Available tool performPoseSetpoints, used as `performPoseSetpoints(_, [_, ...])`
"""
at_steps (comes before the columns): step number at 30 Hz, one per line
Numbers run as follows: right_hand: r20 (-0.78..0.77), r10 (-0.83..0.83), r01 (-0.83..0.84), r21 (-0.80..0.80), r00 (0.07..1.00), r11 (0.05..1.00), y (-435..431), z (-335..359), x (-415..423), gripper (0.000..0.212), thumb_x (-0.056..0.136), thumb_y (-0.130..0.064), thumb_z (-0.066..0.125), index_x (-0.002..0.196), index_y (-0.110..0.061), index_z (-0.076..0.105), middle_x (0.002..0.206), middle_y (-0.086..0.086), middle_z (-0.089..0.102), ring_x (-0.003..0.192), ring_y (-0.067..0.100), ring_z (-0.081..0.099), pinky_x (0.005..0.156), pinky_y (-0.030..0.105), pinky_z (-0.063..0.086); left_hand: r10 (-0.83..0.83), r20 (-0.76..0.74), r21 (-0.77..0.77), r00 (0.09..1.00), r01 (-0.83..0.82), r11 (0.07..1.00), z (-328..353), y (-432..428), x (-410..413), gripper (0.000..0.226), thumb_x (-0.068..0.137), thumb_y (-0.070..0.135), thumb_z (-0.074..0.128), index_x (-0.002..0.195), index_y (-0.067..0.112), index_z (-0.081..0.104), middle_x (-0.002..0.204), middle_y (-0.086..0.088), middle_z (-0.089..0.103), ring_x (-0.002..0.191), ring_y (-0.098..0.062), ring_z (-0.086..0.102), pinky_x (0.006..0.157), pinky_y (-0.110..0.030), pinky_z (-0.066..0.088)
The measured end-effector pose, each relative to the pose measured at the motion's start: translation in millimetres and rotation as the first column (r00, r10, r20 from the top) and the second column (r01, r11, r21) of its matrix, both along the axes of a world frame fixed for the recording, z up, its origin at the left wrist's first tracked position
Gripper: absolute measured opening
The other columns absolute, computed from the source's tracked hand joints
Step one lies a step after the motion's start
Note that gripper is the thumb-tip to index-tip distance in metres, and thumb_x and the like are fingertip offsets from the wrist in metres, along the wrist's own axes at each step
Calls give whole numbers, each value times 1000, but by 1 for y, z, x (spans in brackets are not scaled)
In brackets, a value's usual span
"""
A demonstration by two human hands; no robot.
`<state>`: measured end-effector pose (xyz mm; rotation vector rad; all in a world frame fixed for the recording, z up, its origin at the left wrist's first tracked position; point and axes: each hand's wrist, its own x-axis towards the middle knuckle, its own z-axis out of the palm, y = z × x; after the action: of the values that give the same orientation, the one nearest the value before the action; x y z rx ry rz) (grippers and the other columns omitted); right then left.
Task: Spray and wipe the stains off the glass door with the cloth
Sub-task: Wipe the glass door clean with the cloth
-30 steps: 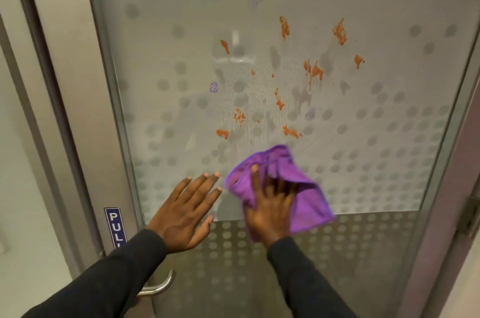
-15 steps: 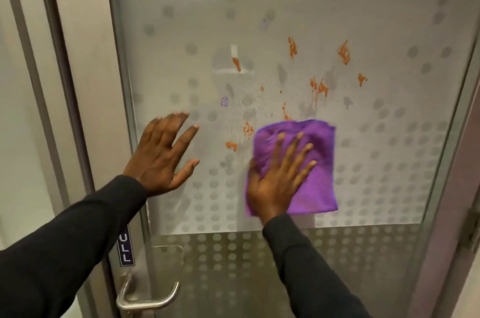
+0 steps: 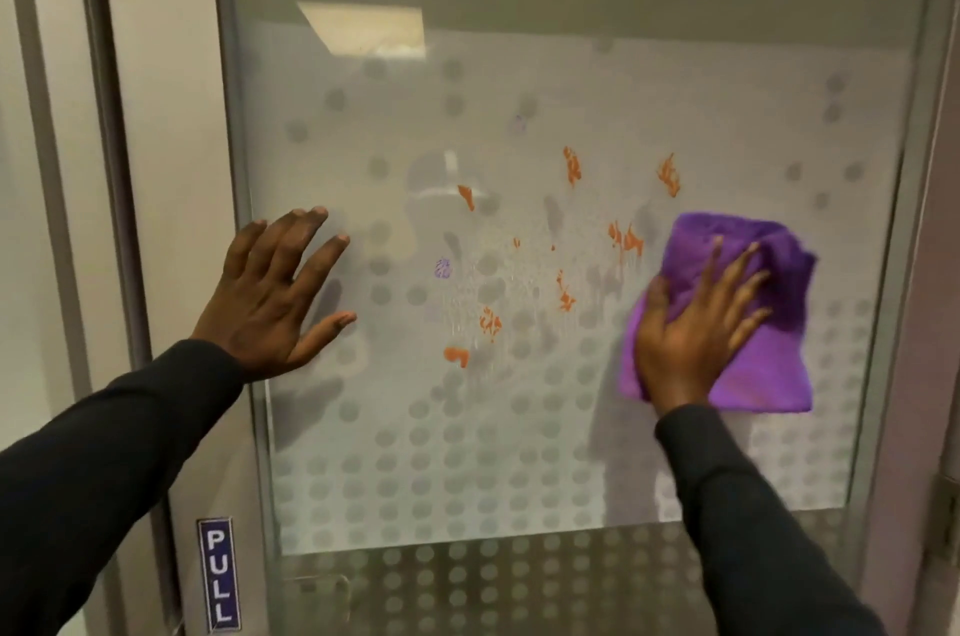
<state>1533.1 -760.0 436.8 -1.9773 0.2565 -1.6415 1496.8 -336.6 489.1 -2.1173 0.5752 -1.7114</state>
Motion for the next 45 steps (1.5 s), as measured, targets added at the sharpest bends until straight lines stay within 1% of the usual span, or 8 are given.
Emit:
performPoseSetpoints(6, [55, -24, 22, 37, 998, 999, 3, 82, 3, 76, 101, -58, 29, 164, -18, 12, 171, 14, 6, 157, 38, 2, 123, 65, 6, -7, 81, 30, 997, 4, 1000, -1, 2, 9, 80, 93, 64, 35, 149, 6, 37, 155, -25, 33, 140, -43, 33, 116, -52, 21])
performPoseSetpoints(10, [113, 6, 23, -257, 994, 966, 72, 58, 1, 73, 101, -47, 40, 163, -15, 18, 170, 17, 11, 157, 39, 6, 125, 61, 7, -10, 108, 31, 994, 6, 999, 0, 1, 10, 80, 93, 64, 35, 149, 6, 38, 154, -24, 33, 139, -43, 34, 116, -51, 21])
performPoseSetpoints(15, [-14, 88, -73, -697, 996, 713, 140, -59, -3, 73, 101, -52, 33, 163, -21, 14, 172, 10, 5, 158, 35, 6, 126, 54, -6, 8, 118, 27, 993, -11, 1000, -1, 1, 10, 79, 92, 61, 38, 150, 7, 37, 155, -24, 34, 140, -42, 34, 115, -52, 23])
performPoseSetpoints(20, [-197, 280, -330, -744, 939, 581, 101, -93, -12, 65, 93, -42, 47, 155, -26, 36, 158, 0, 41, 141, 25, 44, 126, 34, 9, 26, 96, 12, 995, -27, 1000, -1, 1, 10, 80, 91, 61, 40, 151, 8, 36, 156, -23, 32, 141, -42, 33, 115, -54, 24])
performPoseSetpoints(27, [54, 5, 15, -364, 999, 931, 7, 43, -2, 70, 97, -38, 43, 161, -14, 24, 167, 21, 20, 155, 36, 16, 125, 55, 10, 34, 101, 20, 994, -36, 999, 0, 2, 12, 80, 92, 62, 40, 151, 8, 36, 157, -22, 31, 141, -41, 33, 114, -55, 26])
performPoseSetpoints(34, [102, 8, 17, -246, 995, 969, 77, 22, -2, 75, 100, -48, 40, 163, -16, 14, 170, 18, 9, 157, 39, 7, 125, 61, 8, 33, 68, 10, 997, -34, 999, -1, 2, 13, 81, 92, 64, 35, 152, 9, 33, 158, -22, 28, 144, -40, 28, 117, -54, 20])
performPoseSetpoints(40, [-184, 251, -285, -840, 950, 461, 127, -127, -9, 69, 98, -38, 50, 161, -19, 28, 171, 6, 12, 159, 26, 4, 127, 51, 13, 36, 69, 16, 997, -37, 999, 0, 3, 12, 81, 92, 63, 36, 152, 9, 33, 158, -22, 28, 144, -40, 28, 117, -53, 20])
performPoseSetpoints(45, [-325, 433, -446, -869, 840, 213, 93, -106, -13, 52, 102, -13, 56, 152, -17, 42, 160, 6, 40, 151, 23, 31, 123, 42, 29, 39, 69, 20, 997, -40, 999, -1, 3, 13, 81, 92, 64, 35, 152, 9, 33, 158, -22, 29, 144, -40, 27, 117, -54, 19])
